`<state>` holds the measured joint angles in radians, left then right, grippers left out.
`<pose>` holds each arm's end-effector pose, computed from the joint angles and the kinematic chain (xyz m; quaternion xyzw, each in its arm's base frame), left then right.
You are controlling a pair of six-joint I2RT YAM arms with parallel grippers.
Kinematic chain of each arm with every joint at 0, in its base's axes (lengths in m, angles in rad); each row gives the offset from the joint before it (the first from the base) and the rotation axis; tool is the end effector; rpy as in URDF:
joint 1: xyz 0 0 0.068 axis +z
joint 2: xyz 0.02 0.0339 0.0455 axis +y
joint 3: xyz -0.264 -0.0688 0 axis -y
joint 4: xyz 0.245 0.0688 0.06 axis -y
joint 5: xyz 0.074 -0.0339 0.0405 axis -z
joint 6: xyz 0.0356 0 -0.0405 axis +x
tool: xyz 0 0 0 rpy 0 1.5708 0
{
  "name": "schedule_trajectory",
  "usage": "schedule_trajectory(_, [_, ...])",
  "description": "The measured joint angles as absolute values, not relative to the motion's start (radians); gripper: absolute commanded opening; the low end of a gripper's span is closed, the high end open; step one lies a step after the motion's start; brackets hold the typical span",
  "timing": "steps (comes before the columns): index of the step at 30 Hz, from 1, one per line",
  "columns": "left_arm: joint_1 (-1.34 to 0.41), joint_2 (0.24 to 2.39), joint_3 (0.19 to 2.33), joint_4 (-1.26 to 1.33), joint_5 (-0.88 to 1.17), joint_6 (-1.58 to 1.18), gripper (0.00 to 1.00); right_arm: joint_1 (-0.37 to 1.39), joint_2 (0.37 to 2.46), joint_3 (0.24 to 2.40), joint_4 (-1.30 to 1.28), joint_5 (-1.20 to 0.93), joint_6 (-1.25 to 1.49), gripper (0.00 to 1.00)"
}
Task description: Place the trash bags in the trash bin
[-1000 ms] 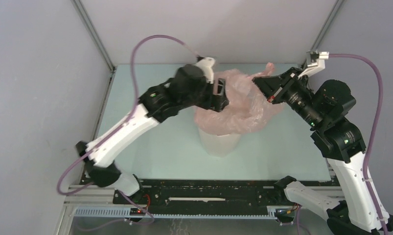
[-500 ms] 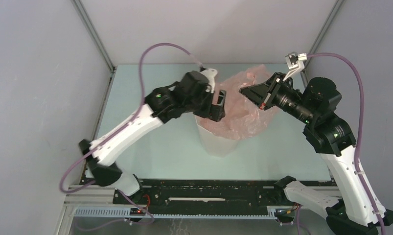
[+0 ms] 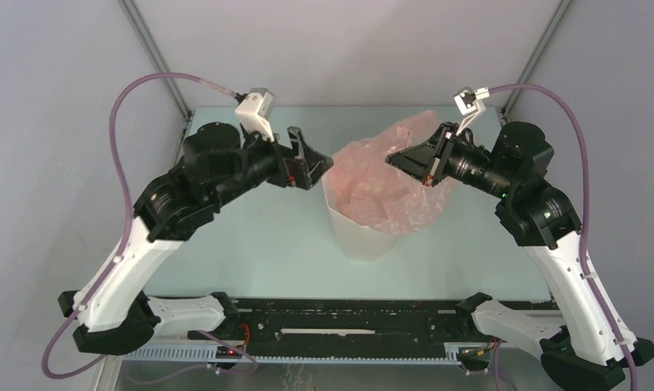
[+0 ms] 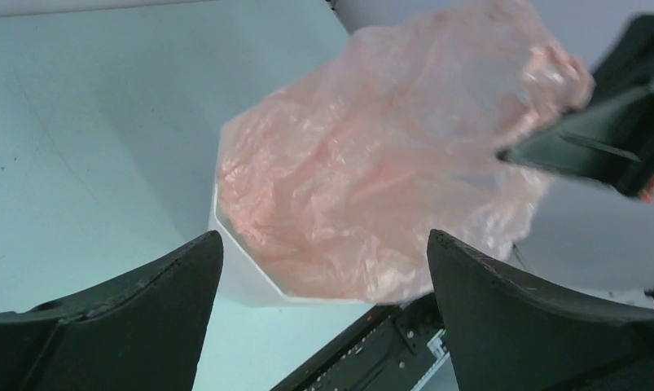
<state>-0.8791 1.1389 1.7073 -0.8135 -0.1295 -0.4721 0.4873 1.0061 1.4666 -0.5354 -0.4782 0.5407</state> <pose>0.1245 -0.1432 0.5092 0.1200 0.7784 -0.3442 0.5111 0.1486 0.0973 0.4912 -0.1420 0.7163 0.4761 0.4900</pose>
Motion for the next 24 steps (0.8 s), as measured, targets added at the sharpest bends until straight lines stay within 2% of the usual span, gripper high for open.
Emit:
schedule_trajectory(3, [-0.829,1.21,1.71,-0.783,-0.097,-0.503,0.99,0.498,1.002,1.467,-0.527,-0.495,0.549,0.0])
schedule_trajectory(6, [-0.802,1.333,1.748,-0.768,-0.058,-0.521,0.95,0.517,0.996,1.457,-0.501,-0.534,0.558,0.0])
schedule_trajectory(12, [-0.798,1.547,1.772,-0.757,0.031,-0.542,0.71,0.565,0.993,1.414,-0.421,-0.656,0.583,0.0])
schedule_trajectory(15, [-0.802,1.546,1.723,-0.747,0.056,-0.556,0.65,0.558,1.003,1.392,-0.375,-0.685,0.622,0.0])
schedule_trajectory(17, [-0.805,1.508,1.653,-0.738,0.059,-0.561,0.68,0.545,1.013,1.378,-0.353,-0.683,0.648,0.0])
schedule_trajectory(20, [-0.805,1.423,1.561,-0.738,0.056,-0.559,0.87,0.531,1.032,1.369,-0.349,-0.659,0.671,0.0])
schedule_trajectory(24, [-0.804,1.276,1.527,-0.756,0.063,-0.54,1.0,0.521,1.068,1.367,-0.351,-0.621,0.702,0.0])
